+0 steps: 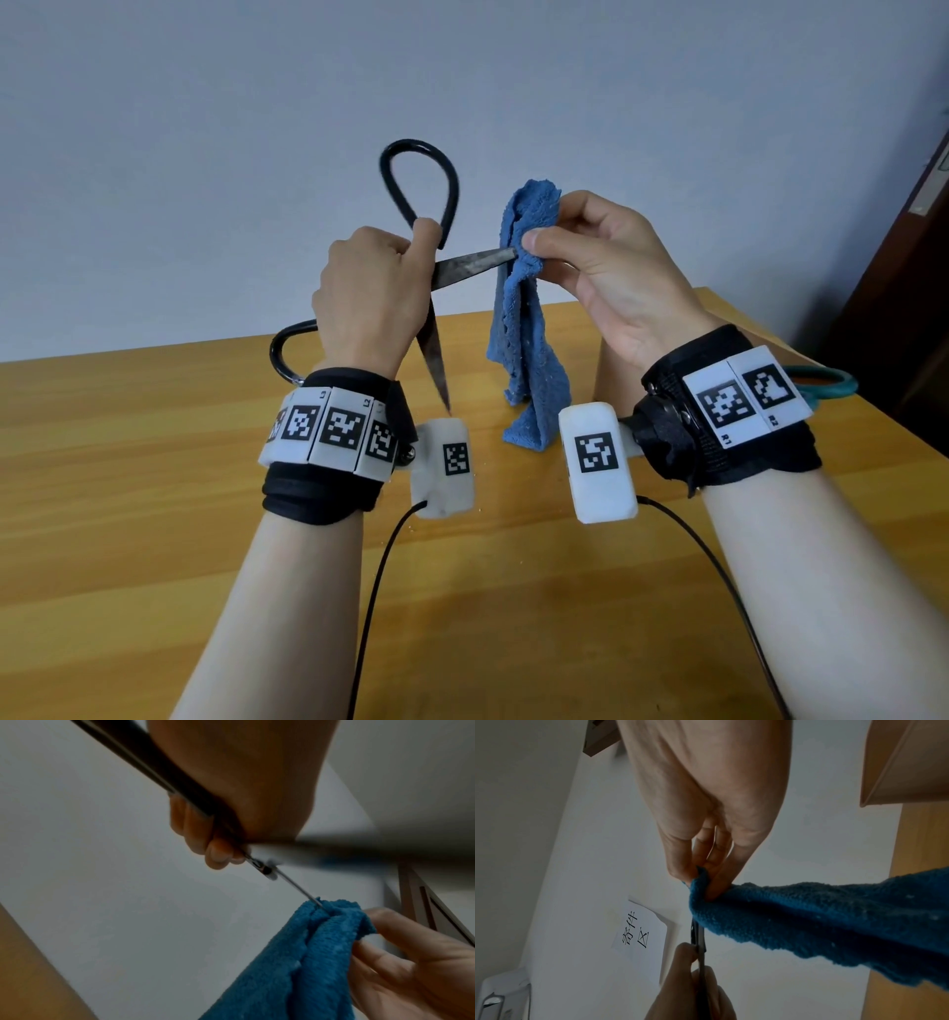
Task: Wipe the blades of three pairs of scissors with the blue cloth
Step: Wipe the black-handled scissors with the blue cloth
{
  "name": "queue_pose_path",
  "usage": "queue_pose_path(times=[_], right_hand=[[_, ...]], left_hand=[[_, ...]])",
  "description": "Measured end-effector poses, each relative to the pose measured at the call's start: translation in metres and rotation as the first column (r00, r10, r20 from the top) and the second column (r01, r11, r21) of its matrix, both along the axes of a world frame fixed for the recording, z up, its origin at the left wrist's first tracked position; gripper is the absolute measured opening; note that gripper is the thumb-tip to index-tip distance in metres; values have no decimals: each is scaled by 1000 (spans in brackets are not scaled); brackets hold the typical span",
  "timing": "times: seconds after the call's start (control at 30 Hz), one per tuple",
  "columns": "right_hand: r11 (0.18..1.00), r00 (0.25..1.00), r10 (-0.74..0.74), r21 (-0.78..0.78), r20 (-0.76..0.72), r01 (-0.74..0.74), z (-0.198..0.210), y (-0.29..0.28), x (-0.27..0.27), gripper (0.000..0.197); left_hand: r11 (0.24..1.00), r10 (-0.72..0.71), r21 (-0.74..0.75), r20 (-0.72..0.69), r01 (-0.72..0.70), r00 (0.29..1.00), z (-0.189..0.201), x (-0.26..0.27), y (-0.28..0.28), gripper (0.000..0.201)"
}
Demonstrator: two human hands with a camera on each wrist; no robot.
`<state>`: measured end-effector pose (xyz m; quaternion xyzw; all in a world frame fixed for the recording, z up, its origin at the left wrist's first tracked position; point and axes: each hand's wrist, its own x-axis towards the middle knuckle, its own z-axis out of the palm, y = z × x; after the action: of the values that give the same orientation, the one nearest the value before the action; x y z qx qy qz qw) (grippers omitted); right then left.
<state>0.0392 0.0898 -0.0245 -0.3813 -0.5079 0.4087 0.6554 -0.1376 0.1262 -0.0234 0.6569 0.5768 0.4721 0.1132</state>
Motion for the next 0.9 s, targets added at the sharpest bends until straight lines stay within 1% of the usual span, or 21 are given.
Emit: queue_pose_path(times=[0.07,0.1,0.2,0.27,0.37,0.43,0.47,0.57,0.67,0.77,0.9], right_hand=[[1000,1000,-4,-2,6,4,0,0,-1,15],[1000,1000,-13,-2,6,13,0,1,0,15],[998,998,-63,-9,0,63,-1,2,1,14],[994,994,-105,-16,-18,105,-2,2,3,14],[986,984,-169,-23,-52,168,-3,3,9,15],[979,978,-203,-22,-53,202,-3,4,12,16],[976,975,-219,-24,-49,218,-3,4,14,16],[966,966,-257,-40,-9,256,-3,3,18,16],[957,952,-281,-39,123,287,-2,0,22,16],[948,920,-311,3,238,319,-2,0,24,17],[957,902,-285,36,325,289,1,-4,27,12]], left_hand=[[1000,6,7,24,-6,1000,0,-2,1,52],[1000,-13,14,29,13,1000,0,-3,3,52],[985,-173,33,56,171,983,-2,-10,9,54],[951,-309,0,65,309,949,0,-12,7,55],[879,-461,-120,37,462,886,4,-15,3,41],[831,-536,-168,12,530,844,5,-19,4,27],[813,-563,-180,3,554,826,5,-21,4,23],[785,-601,-200,-22,586,799,4,-21,3,18],[800,-590,-197,-91,566,802,3,-18,2,19],[810,-581,-184,-128,556,804,4,-17,2,19],[809,-587,-139,-148,570,796,9,-20,1,19]])
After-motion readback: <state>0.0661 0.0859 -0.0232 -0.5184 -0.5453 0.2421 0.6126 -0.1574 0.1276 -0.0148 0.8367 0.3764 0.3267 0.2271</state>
